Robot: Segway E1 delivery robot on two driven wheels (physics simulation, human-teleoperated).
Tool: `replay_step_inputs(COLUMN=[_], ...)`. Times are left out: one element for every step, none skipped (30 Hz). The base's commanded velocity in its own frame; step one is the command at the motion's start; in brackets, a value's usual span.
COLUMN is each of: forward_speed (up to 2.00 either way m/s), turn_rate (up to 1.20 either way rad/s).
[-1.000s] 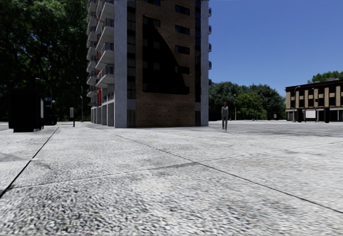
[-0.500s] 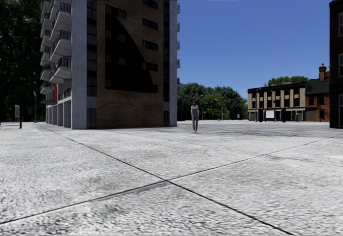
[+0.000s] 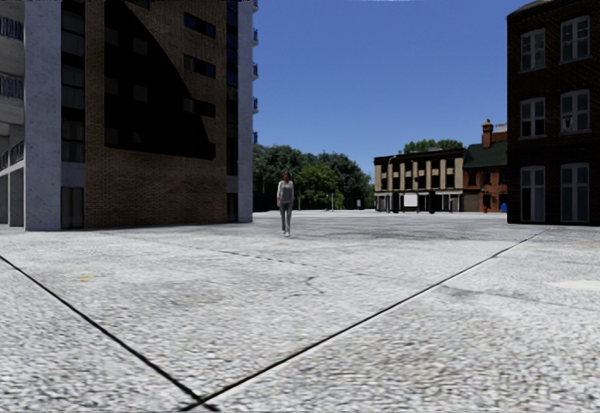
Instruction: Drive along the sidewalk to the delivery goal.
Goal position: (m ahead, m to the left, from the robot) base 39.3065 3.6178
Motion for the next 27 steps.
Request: replay_step_inputs(forward_speed=[2.0, 2.0, 2.0, 2.0, 2.0, 2.0, 2.0, 2.0, 2.0, 2.0, 2.0, 2.0, 2.0, 2.0, 2.0, 2.0, 2.0, 2.0, 2.0, 2.0, 2.0, 2.0, 2.0, 2.0, 2.0, 2.0, 2.0], turn_rate=[-0.45, -0.45, -0.45, -0.45, -0.45, -0.45, -0.45, -0.45, -0.45, -0.45, -0.45, -0.45, -0.45, -0.45, -0.45, -0.45, -0.45, -0.45, -0.45, -0.35, -0.19, 0.0, 0.0, 0.0, 0.0, 0.0, 0.0])
